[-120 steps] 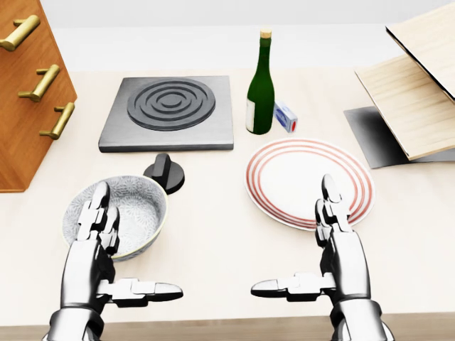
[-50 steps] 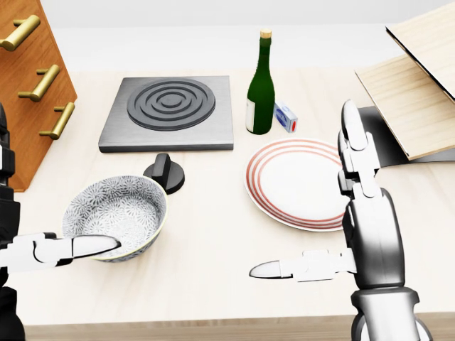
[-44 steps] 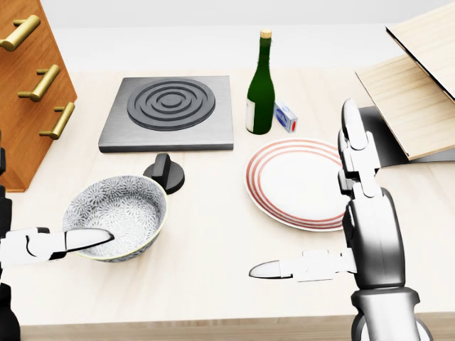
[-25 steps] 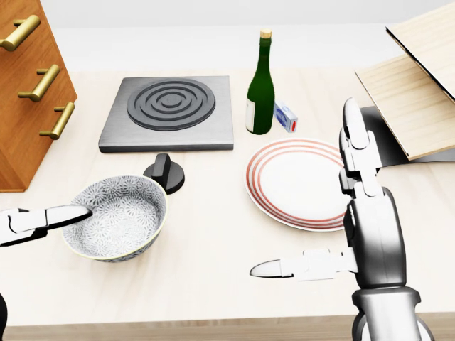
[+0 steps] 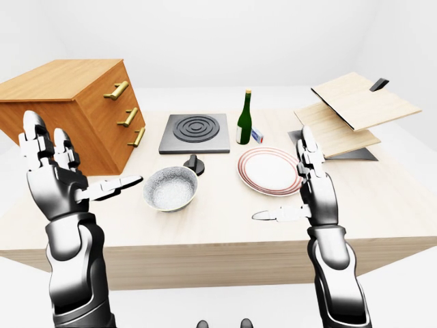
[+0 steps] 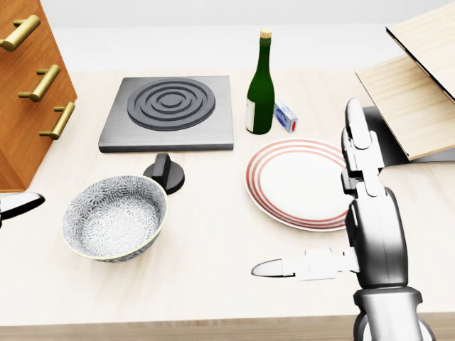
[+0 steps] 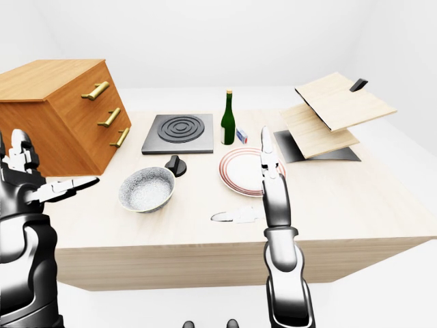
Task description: Pick up the akita bowl and put it on the plate.
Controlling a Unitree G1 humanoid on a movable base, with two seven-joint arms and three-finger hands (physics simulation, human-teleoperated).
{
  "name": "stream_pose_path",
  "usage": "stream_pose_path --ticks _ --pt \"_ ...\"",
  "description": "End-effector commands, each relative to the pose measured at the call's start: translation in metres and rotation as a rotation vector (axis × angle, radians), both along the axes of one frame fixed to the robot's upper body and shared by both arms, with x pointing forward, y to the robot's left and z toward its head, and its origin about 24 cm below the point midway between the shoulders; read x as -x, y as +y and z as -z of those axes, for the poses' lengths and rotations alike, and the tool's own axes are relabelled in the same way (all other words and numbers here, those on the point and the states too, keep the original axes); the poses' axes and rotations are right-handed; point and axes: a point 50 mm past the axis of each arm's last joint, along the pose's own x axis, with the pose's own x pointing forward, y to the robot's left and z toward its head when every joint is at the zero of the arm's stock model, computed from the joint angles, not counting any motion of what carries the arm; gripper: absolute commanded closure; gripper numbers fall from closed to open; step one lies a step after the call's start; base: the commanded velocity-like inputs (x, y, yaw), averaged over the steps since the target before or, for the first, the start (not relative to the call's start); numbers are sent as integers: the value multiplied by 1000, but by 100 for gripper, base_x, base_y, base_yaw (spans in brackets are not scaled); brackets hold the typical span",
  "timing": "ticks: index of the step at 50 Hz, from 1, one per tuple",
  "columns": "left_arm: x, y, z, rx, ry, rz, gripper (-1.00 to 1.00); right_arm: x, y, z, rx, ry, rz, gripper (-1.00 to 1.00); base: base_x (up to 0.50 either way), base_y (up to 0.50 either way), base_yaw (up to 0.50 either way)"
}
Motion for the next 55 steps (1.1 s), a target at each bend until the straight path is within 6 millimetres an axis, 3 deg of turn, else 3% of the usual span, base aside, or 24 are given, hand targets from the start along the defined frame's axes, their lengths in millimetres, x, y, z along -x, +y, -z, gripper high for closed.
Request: stream_pose_path --ticks 1,8,26,55 --pt "-8 28 17 35 95 -91 -100 0 -1 0 -1 0 2 -100 0 0 0" --pt "-9 40 20 53 118 -127 -100 0 0 0 -1 -1 2 -100 0 0 0" --pt "-19 84 56 123 238 -247 -100 0 -1 0 -5 -2 9 -100 0 0 0" --pt "-2 127 59 171 240 -403 -100 2 -4 -2 -31 -14 12 -100 0 0 0"
